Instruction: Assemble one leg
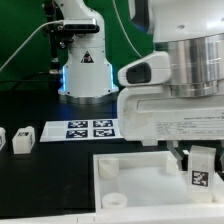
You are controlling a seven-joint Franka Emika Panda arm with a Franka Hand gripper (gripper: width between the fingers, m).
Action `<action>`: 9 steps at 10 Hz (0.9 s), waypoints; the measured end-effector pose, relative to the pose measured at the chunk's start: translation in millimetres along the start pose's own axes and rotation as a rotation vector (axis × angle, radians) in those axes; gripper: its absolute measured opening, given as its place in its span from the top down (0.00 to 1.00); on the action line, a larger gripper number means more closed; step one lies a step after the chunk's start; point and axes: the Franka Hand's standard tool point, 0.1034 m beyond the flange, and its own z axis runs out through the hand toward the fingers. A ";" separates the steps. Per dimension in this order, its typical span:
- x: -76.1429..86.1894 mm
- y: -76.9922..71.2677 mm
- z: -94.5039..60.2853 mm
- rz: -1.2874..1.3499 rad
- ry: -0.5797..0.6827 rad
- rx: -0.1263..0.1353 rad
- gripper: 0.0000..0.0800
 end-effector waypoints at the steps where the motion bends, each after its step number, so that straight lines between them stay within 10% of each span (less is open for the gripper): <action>1: 1.0 0.6 -0.3 0.097 -0.007 0.011 0.63; 9: -0.7 -0.6 2.5 1.013 -0.078 0.128 0.63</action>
Offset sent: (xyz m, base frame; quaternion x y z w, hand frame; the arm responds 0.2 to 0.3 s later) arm 0.0055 0.0003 0.0004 0.0359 0.0052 0.3656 0.9301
